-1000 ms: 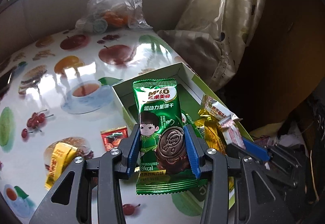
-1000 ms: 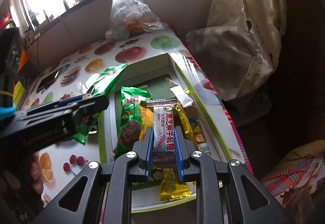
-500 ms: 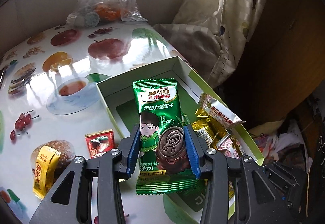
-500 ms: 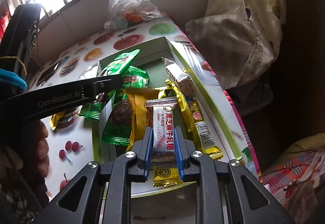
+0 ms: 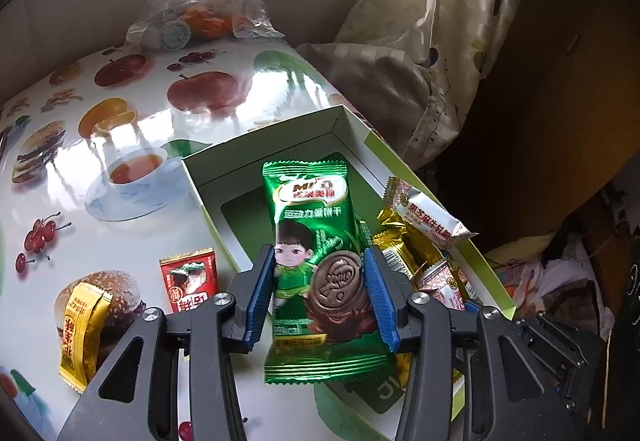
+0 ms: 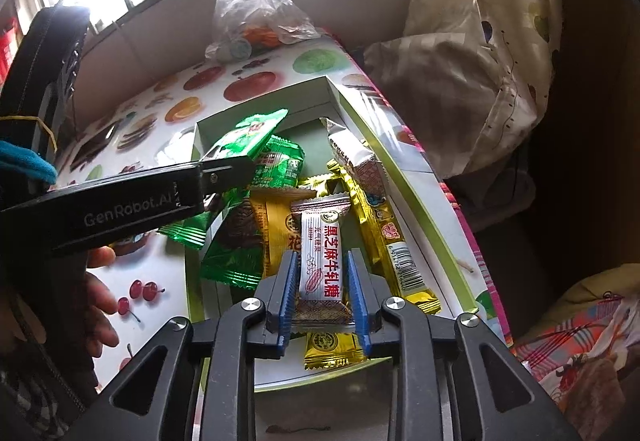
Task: Organize snacks
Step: 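Lower and open both tools to drop the Milo packet and candy bar into the box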
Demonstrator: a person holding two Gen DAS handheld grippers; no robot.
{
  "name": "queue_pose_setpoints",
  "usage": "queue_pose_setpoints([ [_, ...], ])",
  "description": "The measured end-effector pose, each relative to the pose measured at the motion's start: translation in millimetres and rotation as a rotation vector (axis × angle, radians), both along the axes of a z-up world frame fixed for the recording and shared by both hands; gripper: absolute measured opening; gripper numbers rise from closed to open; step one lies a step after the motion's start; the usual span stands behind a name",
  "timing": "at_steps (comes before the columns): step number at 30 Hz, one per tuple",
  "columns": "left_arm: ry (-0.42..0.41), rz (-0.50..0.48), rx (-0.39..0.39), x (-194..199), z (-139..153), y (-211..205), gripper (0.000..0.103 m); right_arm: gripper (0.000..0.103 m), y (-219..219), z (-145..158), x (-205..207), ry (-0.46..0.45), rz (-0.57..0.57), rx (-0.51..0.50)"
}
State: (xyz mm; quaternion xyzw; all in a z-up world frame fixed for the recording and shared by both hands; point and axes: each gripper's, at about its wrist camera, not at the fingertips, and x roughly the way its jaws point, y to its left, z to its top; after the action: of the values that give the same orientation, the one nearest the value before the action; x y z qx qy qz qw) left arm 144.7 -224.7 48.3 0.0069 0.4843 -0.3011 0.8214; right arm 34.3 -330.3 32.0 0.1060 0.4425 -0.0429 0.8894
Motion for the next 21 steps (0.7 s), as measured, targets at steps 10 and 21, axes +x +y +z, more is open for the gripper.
queue_pose_setpoints([
  [10,-0.03,0.006,-0.024,-14,15,15,0.047,0.039,6,10,-4,-0.032,-0.003,-0.011],
  [21,-0.111,0.035,-0.041,-30,44,61,0.047,0.044,35,26,-2,-0.075,0.02,-0.044],
])
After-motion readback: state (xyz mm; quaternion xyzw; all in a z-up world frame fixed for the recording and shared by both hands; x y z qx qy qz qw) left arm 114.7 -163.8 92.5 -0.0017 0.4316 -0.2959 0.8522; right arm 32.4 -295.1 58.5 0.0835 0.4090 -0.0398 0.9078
